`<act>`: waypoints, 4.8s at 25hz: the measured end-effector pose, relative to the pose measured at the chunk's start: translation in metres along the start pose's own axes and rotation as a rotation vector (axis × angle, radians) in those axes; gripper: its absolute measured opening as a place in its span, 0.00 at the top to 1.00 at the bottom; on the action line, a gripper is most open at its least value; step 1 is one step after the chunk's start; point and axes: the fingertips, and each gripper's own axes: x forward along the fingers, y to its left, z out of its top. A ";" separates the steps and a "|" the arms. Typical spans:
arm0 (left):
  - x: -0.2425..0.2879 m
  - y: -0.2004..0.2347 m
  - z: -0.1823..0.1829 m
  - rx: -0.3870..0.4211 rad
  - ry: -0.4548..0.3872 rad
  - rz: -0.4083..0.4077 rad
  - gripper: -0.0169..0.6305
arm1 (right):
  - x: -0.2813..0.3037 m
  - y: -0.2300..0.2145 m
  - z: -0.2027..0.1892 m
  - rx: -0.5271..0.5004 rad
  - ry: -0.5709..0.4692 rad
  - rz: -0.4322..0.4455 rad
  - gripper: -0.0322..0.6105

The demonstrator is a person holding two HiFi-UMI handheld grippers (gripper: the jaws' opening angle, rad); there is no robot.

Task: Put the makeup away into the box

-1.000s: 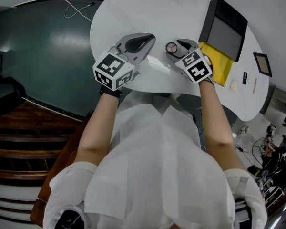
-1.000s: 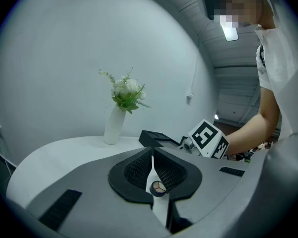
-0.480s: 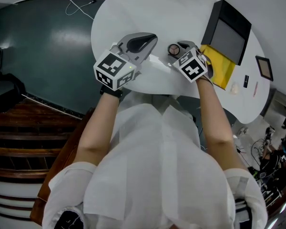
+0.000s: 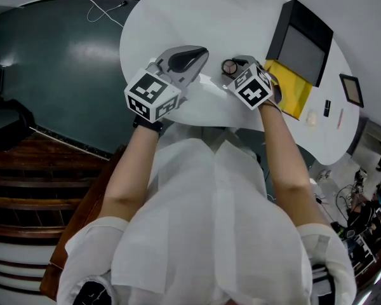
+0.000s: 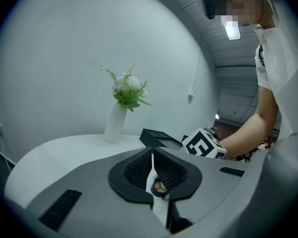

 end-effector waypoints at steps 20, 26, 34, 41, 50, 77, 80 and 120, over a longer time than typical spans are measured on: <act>0.004 -0.024 0.016 0.037 -0.011 -0.009 0.94 | -0.035 -0.009 0.010 0.011 -0.081 -0.072 0.62; 0.023 -0.044 0.029 0.064 -0.013 -0.065 0.94 | -0.072 -0.022 0.004 0.086 -0.134 -0.131 0.62; 0.060 -0.080 0.038 0.100 0.008 -0.169 0.94 | -0.112 -0.040 -0.036 0.188 -0.147 -0.217 0.62; 0.087 -0.112 0.033 0.117 0.044 -0.248 0.94 | -0.126 -0.048 -0.085 0.274 -0.123 -0.259 0.62; 0.100 -0.124 0.018 0.126 0.093 -0.261 0.94 | -0.107 -0.057 -0.120 0.314 -0.095 -0.253 0.62; 0.113 -0.126 0.004 0.115 0.161 -0.262 0.94 | -0.075 -0.073 -0.133 0.361 -0.115 -0.207 0.62; 0.116 -0.131 0.004 0.113 0.163 -0.264 0.94 | -0.081 -0.070 -0.135 0.365 -0.124 -0.206 0.62; 0.285 -0.351 -0.026 0.138 0.175 -0.422 0.94 | -0.247 -0.104 -0.373 0.635 -0.288 -0.420 0.71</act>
